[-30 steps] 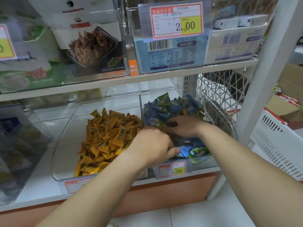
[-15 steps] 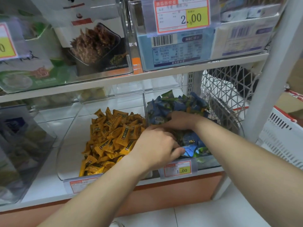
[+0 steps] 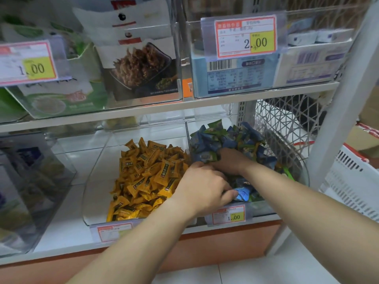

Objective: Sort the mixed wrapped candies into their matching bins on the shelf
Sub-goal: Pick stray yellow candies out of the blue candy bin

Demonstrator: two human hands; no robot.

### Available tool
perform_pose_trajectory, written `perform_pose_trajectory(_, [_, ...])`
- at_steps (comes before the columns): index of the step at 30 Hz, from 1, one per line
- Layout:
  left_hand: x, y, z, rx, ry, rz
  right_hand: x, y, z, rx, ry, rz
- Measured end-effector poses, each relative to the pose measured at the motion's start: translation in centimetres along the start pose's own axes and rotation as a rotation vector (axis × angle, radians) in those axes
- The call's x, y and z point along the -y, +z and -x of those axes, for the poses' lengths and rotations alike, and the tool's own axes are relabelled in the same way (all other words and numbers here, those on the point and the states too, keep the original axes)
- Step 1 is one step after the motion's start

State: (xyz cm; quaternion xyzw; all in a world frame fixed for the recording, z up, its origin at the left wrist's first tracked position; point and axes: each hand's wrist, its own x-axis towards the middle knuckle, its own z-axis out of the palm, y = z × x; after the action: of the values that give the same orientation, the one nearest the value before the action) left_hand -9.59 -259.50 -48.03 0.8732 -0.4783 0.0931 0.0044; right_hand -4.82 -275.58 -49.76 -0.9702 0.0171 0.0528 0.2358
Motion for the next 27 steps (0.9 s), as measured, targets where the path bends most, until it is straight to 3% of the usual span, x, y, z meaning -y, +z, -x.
perform_pose_trajectory(13, [0.1,0.1,0.3,-0.041,-0.004,0.02,-1.8,-2.6,1.3,-0.165,-0.098,-0.212])
perform_pose_trajectory(20, [-0.1,0.1,-0.3,-0.047,-0.077,0.042,-2.2,-5.5,2.9,-0.373,0.086,-0.444])
perform_pose_trajectory(24, [-0.6,-0.2,-0.9,-0.246,-0.217,0.199,-2.5,-5.2,4.0,-0.424,0.17,-0.701])
perform_pose_trajectory(27, [-1.0,-0.5,-1.6,-0.403,-0.361,0.329,-2.3,-4.4,5.0,-0.407,0.134,-0.9])
